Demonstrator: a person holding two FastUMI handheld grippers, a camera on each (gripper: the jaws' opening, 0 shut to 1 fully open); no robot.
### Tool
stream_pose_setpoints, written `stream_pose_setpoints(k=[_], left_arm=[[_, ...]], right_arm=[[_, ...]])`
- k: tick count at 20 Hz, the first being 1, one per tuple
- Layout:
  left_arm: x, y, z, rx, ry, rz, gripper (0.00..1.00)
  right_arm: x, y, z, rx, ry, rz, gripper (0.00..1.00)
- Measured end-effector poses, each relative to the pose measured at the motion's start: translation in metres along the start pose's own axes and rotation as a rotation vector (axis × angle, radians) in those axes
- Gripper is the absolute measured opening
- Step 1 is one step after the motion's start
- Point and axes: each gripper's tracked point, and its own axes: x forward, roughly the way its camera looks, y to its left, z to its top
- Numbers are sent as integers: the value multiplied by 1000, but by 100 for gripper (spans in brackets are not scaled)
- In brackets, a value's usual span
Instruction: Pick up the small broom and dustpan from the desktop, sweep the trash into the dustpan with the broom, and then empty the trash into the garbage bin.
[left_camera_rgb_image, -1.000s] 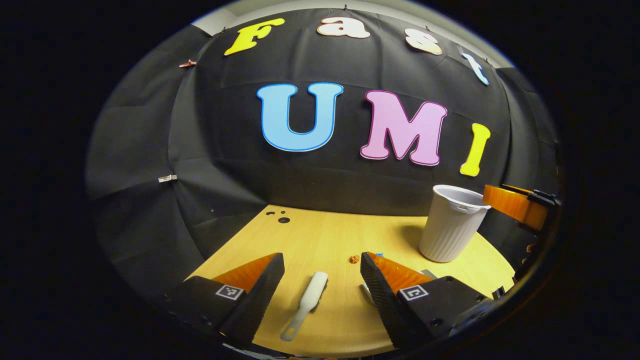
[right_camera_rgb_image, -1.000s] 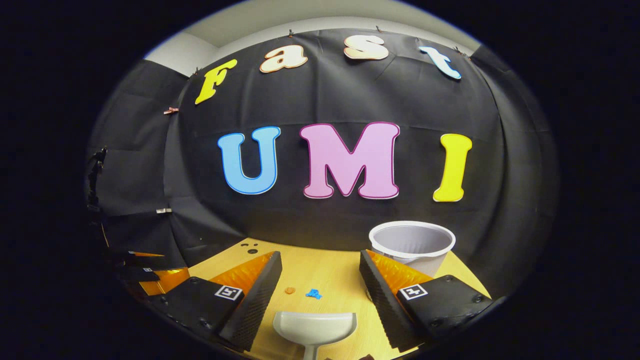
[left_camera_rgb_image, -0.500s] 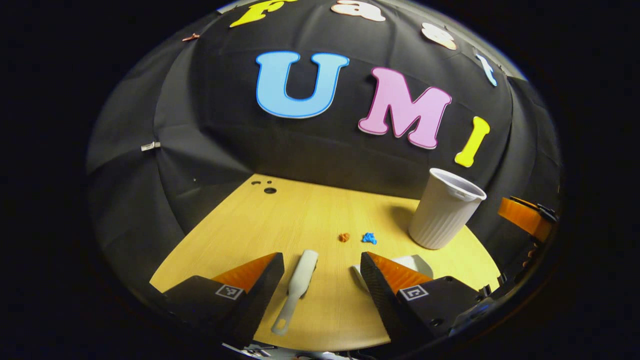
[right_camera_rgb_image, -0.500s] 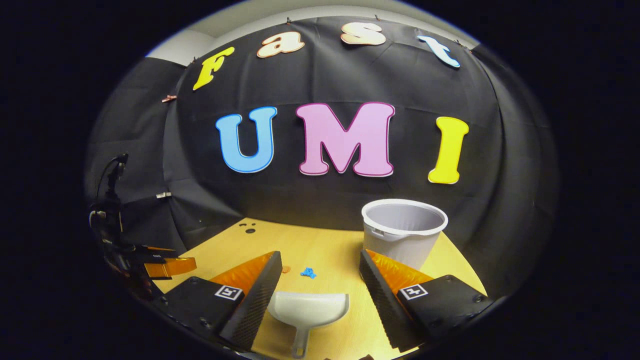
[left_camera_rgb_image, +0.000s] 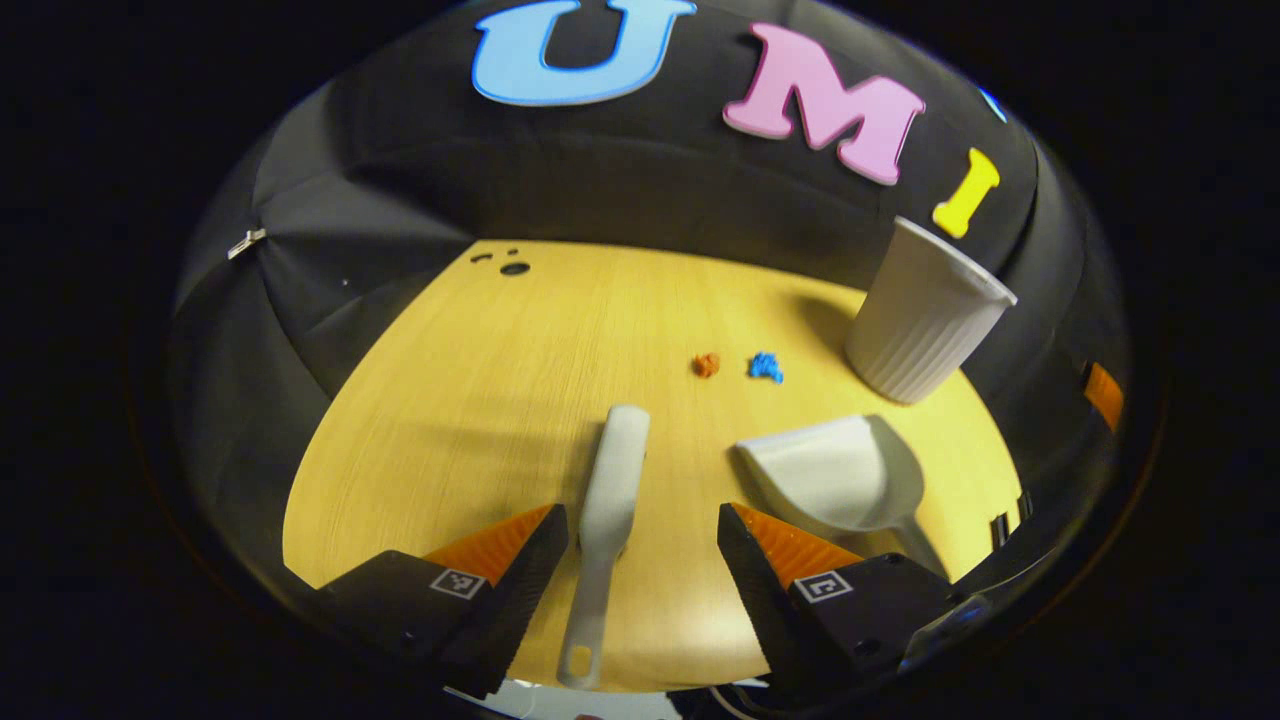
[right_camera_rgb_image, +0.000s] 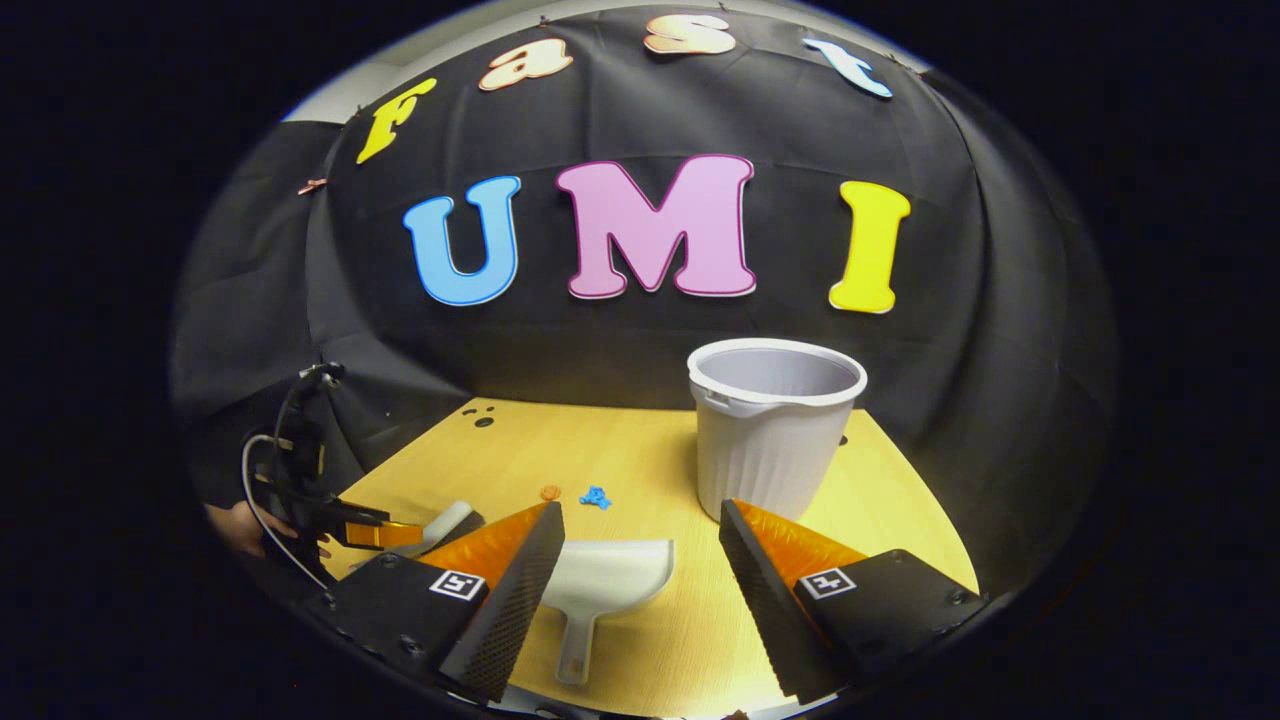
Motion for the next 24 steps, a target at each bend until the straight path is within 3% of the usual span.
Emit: stream_pose_setpoints(k=[5,9,13,15,16,17,20,24], left_arm=[[43,21,-27,32,173,56,96],[64,26,-44,-15,284,54,95],[70,34,-51,96,340,74,92],[76,26,-51,138,337,50,82],[78,23,-50,138,332,47,69],[78,22,-50,133,333,51,66],[77,19,-51,111,303,63,43],[75,18,-52,105,198,43,36]], right_arm=[[-4,-28,-15,46,46,-56,98],[-4,-38,-28,82,84,-80,99],[-8,-39,-37,87,116,-92,99],[-8,-39,-38,88,122,-100,99],[-9,-38,-40,93,125,-102,99],[-9,-35,-40,97,130,-100,99],[-6,-26,-46,95,160,-99,99],[-5,-5,-61,87,229,-72,99]])
